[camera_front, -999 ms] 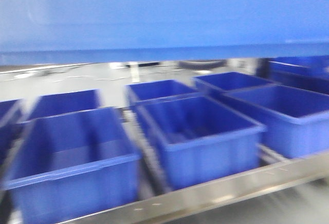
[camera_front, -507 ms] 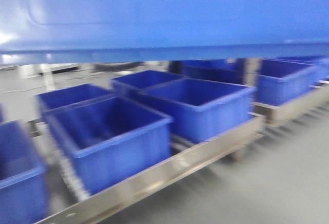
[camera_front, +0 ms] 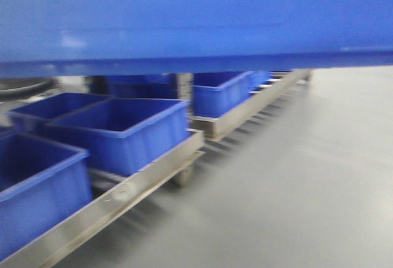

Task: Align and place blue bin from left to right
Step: 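Turn the base away from the rack carrying the bin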

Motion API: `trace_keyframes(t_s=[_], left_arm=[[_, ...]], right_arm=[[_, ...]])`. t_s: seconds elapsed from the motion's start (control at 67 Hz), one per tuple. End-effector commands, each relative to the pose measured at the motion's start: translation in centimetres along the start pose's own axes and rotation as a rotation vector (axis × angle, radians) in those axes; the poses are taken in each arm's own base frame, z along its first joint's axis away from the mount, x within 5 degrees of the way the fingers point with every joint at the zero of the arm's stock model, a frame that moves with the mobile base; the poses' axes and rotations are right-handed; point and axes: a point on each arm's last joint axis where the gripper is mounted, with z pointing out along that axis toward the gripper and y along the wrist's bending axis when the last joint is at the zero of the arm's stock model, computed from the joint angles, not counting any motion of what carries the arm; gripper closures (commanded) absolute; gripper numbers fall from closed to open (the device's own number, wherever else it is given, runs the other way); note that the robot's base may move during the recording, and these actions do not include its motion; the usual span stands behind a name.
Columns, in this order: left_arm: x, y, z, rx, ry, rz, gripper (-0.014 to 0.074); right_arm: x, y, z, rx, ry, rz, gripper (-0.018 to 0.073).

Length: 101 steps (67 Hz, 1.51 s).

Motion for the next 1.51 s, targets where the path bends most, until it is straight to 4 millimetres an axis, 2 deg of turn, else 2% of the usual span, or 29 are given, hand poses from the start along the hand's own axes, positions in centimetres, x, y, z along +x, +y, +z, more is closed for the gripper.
trace_keyframes(t_s=[0.0, 1.492], left_arm=[[-0.68, -0.60, -0.86, 0.089, -0.075, -0.010, 0.0707], [-0.68, -0.60, -0.86, 0.089, -0.075, -0.010, 0.0707]], right_arm=[[-1.15, 0.46, -0.86, -0.082, -0.115, -0.014, 0.0638], [-1.15, 0.46, -0.86, -0.082, -0.115, -0.014, 0.0638]])
